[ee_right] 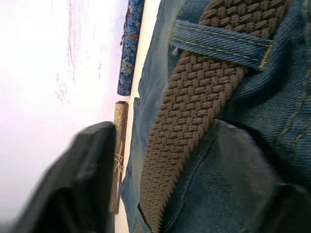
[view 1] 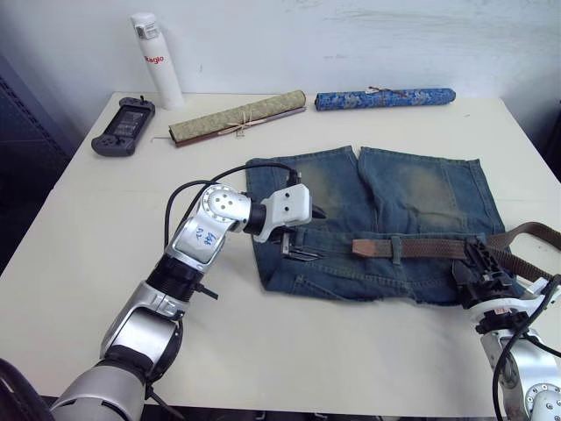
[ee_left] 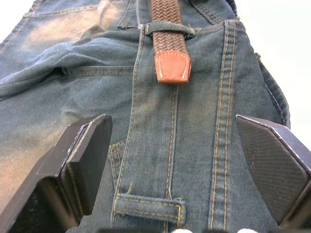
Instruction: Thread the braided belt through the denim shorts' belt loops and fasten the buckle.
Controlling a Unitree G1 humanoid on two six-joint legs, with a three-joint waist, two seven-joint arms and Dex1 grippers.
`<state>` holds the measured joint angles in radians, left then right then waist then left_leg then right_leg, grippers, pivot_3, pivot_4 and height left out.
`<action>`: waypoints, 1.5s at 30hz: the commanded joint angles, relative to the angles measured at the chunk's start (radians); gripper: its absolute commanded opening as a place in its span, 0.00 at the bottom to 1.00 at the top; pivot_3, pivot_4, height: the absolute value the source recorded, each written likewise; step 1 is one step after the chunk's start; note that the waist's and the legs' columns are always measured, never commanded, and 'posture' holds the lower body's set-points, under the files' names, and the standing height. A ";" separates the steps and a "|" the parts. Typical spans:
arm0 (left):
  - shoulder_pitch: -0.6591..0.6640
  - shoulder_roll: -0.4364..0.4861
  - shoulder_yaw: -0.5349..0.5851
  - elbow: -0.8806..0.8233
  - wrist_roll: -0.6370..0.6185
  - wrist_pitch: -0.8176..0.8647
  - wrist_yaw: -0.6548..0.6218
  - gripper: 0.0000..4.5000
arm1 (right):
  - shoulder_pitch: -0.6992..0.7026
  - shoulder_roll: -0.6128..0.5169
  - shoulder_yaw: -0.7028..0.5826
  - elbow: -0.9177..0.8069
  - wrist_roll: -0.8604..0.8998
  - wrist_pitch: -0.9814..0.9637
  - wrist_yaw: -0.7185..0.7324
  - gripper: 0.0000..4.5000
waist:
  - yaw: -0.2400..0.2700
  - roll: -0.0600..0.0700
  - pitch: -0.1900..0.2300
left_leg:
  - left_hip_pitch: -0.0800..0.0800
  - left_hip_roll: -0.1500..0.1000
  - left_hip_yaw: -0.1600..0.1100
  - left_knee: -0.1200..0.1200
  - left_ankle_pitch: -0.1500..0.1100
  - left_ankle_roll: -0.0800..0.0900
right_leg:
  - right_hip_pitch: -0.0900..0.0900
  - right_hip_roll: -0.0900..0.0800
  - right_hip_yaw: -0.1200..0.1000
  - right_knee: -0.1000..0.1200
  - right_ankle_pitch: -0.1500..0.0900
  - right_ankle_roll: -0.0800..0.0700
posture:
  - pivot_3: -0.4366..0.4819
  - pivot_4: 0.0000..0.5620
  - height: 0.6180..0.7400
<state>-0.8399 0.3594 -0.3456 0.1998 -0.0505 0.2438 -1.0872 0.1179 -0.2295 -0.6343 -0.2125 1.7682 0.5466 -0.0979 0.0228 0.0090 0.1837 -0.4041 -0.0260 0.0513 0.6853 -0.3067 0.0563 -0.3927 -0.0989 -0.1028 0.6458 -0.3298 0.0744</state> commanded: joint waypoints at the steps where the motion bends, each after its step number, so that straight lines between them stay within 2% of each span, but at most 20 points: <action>1: -0.020 0.008 0.011 -0.028 -0.001 -0.009 -0.003 1.00 | -0.013 0.002 0.013 -0.005 -0.009 0.000 0.044 0.39 | 0.000 0.000 0.000 | 0.000 0.000 0.000 0.000 0.000 0.000 | 0.000 0.000 0.000 0.000 0.000 0.000 | 0.48 0.27 0.56; 11: -0.021 0.014 0.012 -0.024 0.000 -0.009 0.000 1.00 | -0.053 0.074 0.098 -0.036 -0.054 -0.020 0.043 0.37 | -0.001 0.000 0.000 | 0.000 0.000 0.000 0.000 0.000 0.000 | 0.000 0.000 0.000 0.000 0.000 0.000 | 0.48 0.27 0.56; 17: -0.019 0.012 0.008 -0.032 0.000 -0.005 0.002 1.00 | -0.062 0.199 0.222 -0.109 -0.128 -0.048 0.023 0.37 | -0.009 0.000 0.000 | 0.000 0.000 0.000 0.000 0.000 0.000 | -0.001 0.000 0.000 0.001 0.000 0.000 | 0.48 0.27 0.56; 21: -0.016 0.014 0.008 -0.034 0.001 -0.006 0.001 1.00 | -0.056 0.229 0.220 -0.123 -0.147 -0.091 0.010 0.37 | -0.011 0.000 0.000 | 0.000 0.000 0.000 0.000 0.000 0.000 | -0.001 0.000 0.000 0.003 0.000 0.000 | 0.48 0.27 0.56; 30: -0.015 0.008 0.004 -0.034 0.001 -0.010 0.001 1.00 | -0.033 0.162 0.167 -0.134 -0.078 -0.094 -0.034 0.37 | -0.004 0.000 0.000 | 0.000 0.000 0.000 0.000 0.000 0.000 | -0.001 0.000 0.000 0.005 0.000 0.000 | 0.48 0.27 0.56; 39: -0.003 0.006 -0.001 -0.044 0.001 -0.008 0.003 1.00 | 0.028 0.034 0.080 -0.138 0.057 -0.071 -0.087 0.37 | 0.000 0.000 0.000 | 0.000 0.000 0.000 0.000 0.000 0.000 | -0.001 0.000 0.000 0.005 0.000 0.000 | 0.48 0.27 0.56; 40: -0.003 0.005 -0.001 -0.043 0.001 -0.009 0.004 1.00 | 0.027 0.028 0.077 -0.137 0.066 -0.072 -0.087 0.24 | -0.002 0.000 0.000 | 0.000 0.000 0.000 0.000 0.000 0.000 | -0.001 0.000 0.000 0.005 0.000 0.000 | 0.48 0.27 0.56; 41: -0.003 0.004 -0.002 -0.042 0.002 -0.009 0.005 1.00 | 0.027 0.024 0.076 -0.136 0.074 -0.073 -0.088 0.17 | -0.002 0.000 0.000 | 0.000 0.000 0.000 0.000 0.000 0.000 | -0.001 0.000 0.000 0.005 0.000 0.000 | 0.48 0.27 0.56; 42: -0.003 0.004 -0.001 -0.043 0.001 -0.008 0.005 1.00 | 0.027 0.021 0.077 -0.135 0.078 -0.073 -0.089 0.07 | -0.003 0.000 0.000 | 0.000 0.000 0.000 0.000 0.000 0.000 | -0.001 0.000 0.000 0.005 0.000 0.000 | 0.48 0.27 0.56; 43: -0.002 0.004 -0.001 -0.043 0.001 -0.008 0.005 1.00 | 0.025 0.018 0.076 -0.133 0.082 -0.072 -0.088 0.01 | -0.003 0.000 0.000 | 0.000 0.000 0.000 0.000 0.000 0.000 | -0.001 0.000 0.000 0.005 0.000 0.000 | 0.48 0.27 0.56; 45: -0.002 0.005 -0.002 -0.045 0.000 -0.007 0.006 1.00 | 0.024 0.014 0.074 -0.129 0.086 -0.070 -0.086 0.01 | -0.002 0.000 0.000 | 0.000 0.000 0.000 0.000 0.000 0.000 | -0.001 0.000 0.000 0.006 0.000 -0.001 | 0.48 0.27 0.56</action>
<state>-0.8393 0.3638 -0.3552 0.1965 -0.0503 0.2443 -1.0840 0.1434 -0.1957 -0.5412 -0.3099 1.8253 0.4772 -0.1894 0.0213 0.0091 0.1837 -0.4042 -0.0260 0.0513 0.6853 -0.3065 0.0561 -0.3936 -0.0989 -0.1026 0.6514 -0.3301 0.0738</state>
